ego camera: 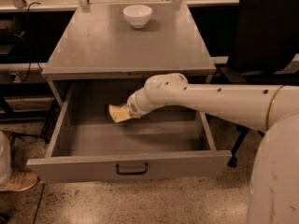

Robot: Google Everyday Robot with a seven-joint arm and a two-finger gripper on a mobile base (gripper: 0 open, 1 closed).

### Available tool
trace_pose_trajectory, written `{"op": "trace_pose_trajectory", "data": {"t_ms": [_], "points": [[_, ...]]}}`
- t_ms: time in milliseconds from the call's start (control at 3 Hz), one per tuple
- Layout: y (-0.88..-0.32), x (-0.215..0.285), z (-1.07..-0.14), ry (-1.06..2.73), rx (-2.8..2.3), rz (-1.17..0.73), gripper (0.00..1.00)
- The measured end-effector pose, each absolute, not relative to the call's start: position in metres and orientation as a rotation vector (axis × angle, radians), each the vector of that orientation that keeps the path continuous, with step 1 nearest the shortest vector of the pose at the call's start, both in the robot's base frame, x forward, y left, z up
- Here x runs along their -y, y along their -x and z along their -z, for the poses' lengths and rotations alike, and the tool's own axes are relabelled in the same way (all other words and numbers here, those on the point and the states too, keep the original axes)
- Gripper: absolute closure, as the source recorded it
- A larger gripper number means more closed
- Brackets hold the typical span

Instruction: Place sponge into top drawer

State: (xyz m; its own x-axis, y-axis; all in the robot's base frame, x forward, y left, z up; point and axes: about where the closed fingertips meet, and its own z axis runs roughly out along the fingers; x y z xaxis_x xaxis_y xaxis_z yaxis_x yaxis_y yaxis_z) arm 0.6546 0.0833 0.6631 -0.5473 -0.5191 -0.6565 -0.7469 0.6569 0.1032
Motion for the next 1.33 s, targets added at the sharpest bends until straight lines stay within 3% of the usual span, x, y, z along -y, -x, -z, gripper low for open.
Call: {"op": "trace_pose_trajectory", "data": {"t_ms": [333, 667, 1000, 1333], "points": [[-0.662, -0.096, -0.664, 1.000, -2.230, -0.515, 0.50], [-0.660, -0.098, -0.665, 1.004, -2.220, -0.540, 0.19], [-0.656, -0.092, -0.666, 0.988, -2.230, -0.552, 0.00], [-0.650, -0.065, -0.667, 0.916, -2.263, -0.521, 0.00]]}}
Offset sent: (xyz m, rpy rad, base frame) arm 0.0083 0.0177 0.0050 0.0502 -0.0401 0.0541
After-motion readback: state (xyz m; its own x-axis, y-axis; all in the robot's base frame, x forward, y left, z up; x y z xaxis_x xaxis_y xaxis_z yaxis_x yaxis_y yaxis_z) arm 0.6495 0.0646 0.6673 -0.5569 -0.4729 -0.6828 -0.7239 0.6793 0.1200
